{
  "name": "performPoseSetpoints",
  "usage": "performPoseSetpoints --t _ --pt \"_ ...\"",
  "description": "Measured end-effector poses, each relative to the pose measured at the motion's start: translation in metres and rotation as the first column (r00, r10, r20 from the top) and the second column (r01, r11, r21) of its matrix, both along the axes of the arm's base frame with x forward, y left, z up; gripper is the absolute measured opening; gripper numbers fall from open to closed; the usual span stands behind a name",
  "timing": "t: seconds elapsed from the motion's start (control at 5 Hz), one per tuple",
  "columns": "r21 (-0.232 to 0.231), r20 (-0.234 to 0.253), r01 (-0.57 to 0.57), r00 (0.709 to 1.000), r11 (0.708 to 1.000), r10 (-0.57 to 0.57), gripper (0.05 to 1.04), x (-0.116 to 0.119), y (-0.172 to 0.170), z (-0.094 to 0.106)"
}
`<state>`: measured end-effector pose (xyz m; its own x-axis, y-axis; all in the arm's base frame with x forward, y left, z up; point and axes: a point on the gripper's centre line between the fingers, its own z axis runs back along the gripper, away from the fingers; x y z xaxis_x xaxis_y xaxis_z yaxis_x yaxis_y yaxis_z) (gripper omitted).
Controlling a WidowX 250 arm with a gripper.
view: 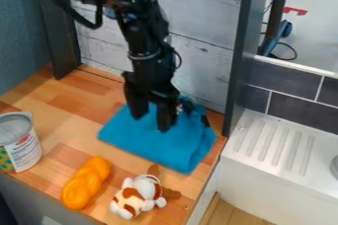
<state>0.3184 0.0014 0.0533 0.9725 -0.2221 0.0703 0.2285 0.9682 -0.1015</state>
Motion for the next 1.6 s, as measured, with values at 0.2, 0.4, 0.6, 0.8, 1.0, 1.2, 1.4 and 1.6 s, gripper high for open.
performPoseSetpoints --t 0.2,0.4,0.6,0.8,1.0,1.2,1.4,1.6 --pt "-0.033 0.006 0.001 1.000 0.999 -0.001 1.007 0.012 -0.004 -0.016" --pt "-0.049 0.018 0.002 1.000 0.999 -0.001 1.007 0.022 -0.006 -0.017" --pt "-0.052 -0.016 -0.006 1.000 0.999 0.005 1.007 0.024 -0.005 -0.030" --pt "-0.059 -0.059 -0.044 0.997 0.997 0.041 1.007 0.027 0.005 -0.042" --pt "-0.024 -0.072 -0.099 0.993 0.995 0.097 1.007 0.030 0.030 -0.046" --pt "0.054 -0.080 -0.117 0.989 0.992 0.122 1.007 0.041 0.057 -0.048" --pt "0.153 -0.096 -0.156 0.980 0.976 0.172 1.007 0.049 0.100 -0.048" --pt "0.206 -0.116 -0.216 0.963 0.954 0.243 1.007 0.044 0.136 -0.046"
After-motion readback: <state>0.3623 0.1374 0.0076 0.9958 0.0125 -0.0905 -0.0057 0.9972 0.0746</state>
